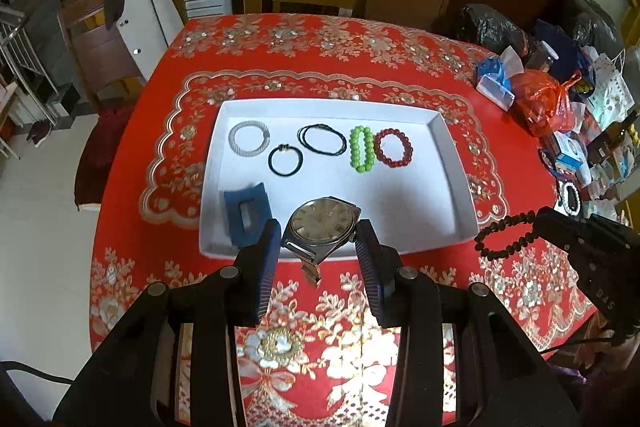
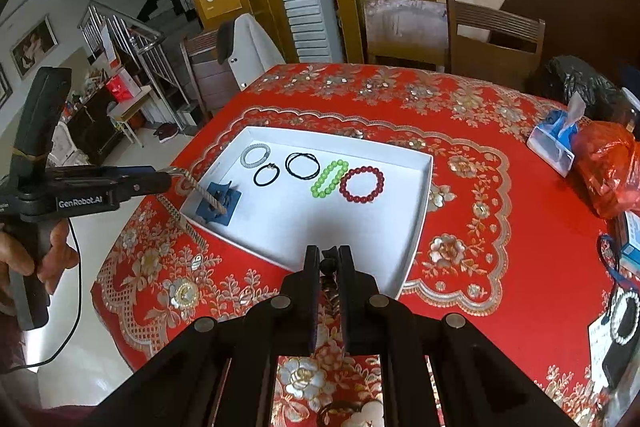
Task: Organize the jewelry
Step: 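Carry the gold watch and dark bead bracelet over the white tray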
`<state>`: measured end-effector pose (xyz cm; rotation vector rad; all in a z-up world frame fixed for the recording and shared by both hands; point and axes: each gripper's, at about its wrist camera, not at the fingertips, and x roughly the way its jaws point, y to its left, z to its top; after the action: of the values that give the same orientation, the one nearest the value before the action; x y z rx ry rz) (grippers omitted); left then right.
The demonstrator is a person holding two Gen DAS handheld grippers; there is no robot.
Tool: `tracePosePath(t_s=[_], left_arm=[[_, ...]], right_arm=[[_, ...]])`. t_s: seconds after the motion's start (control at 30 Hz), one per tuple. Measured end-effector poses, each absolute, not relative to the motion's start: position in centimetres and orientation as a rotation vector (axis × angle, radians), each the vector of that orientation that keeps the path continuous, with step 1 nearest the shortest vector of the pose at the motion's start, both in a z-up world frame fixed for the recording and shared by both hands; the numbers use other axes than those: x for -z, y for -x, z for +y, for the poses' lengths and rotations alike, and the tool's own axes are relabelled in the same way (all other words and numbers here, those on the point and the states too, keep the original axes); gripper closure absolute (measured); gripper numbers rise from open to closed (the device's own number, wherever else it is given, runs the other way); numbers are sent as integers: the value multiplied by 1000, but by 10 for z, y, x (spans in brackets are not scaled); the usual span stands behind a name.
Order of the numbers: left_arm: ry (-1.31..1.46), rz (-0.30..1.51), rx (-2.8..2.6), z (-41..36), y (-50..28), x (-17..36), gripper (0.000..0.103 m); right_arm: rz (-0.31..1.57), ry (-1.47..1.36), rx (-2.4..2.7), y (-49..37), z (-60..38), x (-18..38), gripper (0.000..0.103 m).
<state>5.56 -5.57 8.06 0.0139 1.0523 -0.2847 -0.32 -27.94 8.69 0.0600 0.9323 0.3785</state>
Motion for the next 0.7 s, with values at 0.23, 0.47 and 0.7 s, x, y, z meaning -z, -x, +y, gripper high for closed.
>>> tracePosePath(t_s=[0.23,0.47,0.7], left_arm=[[-20,1073,279,-67,-80,-69,66],[-25,1103,270,-71,-98,-56,66],[-42,1126,270,-74,-110,-45,66]], right_arm=[[952,-69,-371,-21,-280,-78,95],[987,-88,-380,-42,-272,-62,95],[1019,-82,-413,-54,-252,-51,95]])
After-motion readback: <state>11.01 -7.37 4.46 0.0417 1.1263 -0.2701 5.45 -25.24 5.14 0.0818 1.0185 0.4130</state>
